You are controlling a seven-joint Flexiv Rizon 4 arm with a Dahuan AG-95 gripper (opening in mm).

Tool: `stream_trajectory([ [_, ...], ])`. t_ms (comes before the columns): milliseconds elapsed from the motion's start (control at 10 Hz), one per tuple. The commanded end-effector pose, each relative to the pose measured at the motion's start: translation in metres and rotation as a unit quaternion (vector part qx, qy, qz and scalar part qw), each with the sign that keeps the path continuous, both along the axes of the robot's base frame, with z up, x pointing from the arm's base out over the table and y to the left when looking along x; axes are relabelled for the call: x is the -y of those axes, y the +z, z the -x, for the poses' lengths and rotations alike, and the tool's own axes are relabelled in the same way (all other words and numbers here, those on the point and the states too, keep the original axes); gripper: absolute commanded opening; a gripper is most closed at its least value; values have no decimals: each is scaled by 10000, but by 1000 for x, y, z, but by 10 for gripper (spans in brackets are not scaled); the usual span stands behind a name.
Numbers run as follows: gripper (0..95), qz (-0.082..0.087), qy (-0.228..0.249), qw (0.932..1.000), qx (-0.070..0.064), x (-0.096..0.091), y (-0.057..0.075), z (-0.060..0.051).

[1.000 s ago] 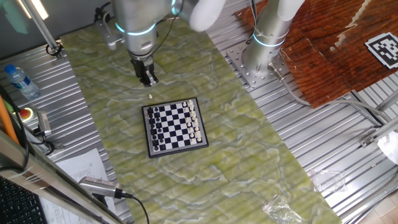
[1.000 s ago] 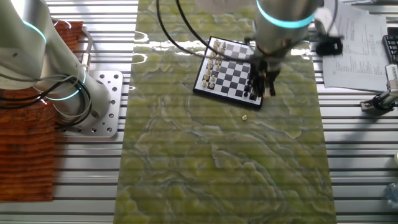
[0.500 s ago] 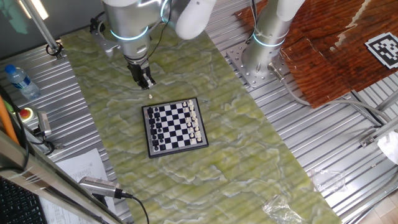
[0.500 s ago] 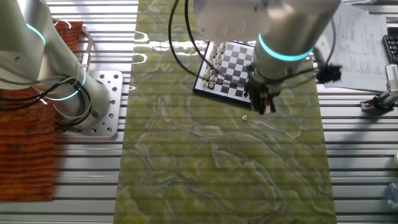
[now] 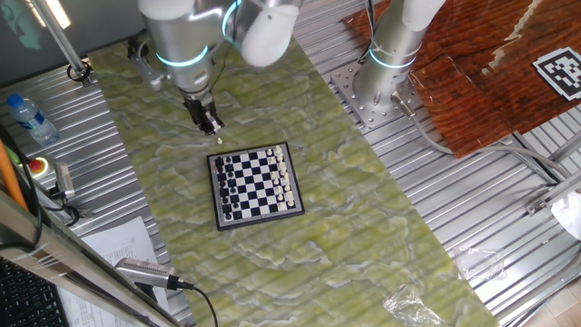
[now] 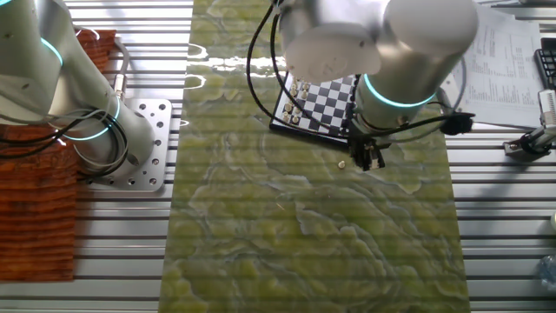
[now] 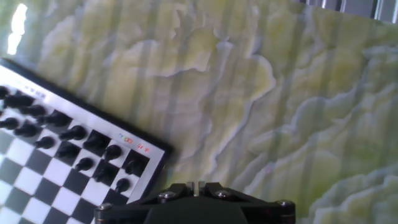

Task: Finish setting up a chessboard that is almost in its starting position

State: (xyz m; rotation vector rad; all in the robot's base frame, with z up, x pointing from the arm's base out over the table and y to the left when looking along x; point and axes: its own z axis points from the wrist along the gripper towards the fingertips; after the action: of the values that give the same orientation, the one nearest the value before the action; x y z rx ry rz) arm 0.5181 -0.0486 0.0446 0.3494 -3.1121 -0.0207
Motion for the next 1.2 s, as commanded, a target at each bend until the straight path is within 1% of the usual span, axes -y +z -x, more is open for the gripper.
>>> stream_trajectory([
  [100,190,-14,-52,10000,18,0,-5,0],
  [600,190,-47,-46,10000,5,-1,-10,1],
  [1200,190,-69,-35,10000,0,-3,-16,11],
])
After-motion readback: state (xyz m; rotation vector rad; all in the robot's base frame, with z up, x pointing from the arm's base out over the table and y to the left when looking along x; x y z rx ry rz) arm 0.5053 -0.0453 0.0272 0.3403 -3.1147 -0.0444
